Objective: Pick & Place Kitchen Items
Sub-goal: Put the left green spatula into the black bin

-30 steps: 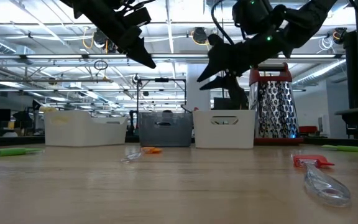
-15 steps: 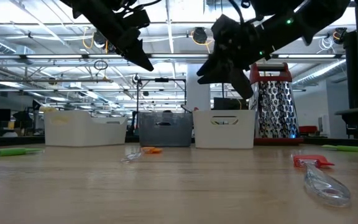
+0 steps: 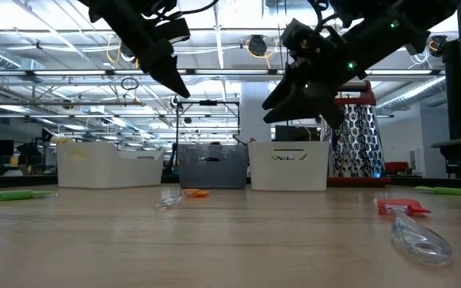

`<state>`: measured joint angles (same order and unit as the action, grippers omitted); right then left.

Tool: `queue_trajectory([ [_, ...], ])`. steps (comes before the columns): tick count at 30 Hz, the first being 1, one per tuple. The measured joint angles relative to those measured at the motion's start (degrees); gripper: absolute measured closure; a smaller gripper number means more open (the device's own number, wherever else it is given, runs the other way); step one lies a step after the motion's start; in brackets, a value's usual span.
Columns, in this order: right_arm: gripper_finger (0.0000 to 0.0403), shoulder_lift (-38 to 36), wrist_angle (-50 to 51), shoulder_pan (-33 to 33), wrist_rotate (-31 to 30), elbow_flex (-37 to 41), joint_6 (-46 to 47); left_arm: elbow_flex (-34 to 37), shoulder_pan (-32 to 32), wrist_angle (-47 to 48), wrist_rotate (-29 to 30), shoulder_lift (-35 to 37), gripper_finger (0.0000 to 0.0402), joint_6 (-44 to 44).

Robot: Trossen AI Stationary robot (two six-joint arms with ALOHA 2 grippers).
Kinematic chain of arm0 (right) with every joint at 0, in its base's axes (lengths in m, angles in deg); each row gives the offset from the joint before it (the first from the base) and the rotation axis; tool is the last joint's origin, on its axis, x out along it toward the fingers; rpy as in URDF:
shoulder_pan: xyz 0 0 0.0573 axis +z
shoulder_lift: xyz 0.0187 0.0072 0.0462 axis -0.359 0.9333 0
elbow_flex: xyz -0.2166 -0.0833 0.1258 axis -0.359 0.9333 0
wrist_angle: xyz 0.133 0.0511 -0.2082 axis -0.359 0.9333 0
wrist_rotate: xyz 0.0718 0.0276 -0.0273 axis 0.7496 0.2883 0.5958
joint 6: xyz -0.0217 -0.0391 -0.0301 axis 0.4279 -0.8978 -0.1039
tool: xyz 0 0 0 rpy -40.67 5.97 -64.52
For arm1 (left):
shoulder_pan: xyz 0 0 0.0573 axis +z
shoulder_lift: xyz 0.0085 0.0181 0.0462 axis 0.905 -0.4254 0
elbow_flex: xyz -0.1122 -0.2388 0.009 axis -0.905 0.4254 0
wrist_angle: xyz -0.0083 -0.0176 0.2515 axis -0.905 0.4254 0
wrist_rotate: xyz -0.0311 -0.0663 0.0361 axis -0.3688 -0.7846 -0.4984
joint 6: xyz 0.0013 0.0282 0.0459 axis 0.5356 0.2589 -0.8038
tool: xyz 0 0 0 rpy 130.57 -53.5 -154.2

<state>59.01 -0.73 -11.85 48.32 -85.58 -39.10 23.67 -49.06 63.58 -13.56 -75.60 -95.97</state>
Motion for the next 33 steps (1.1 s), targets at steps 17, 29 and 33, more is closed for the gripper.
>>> queue_trajectory([
  [17,0.0226,0.00,-1.93,-0.07,11.88,0.00,12.94,0.00,-6.77,24.81,-3.65,0.00,0.0314,29.23],
  [29,0.0228,0.00,-2.14,-0.09,11.89,0.00,12.38,0.00,-11.24,29.38,-8.01,0.00,0.0314,34.16],
  [33,0.0231,0.00,-2.14,-0.14,11.87,0.00,12.10,0.00,-11.45,32.08,-8.04,0.00,0.0314,32.70],
])
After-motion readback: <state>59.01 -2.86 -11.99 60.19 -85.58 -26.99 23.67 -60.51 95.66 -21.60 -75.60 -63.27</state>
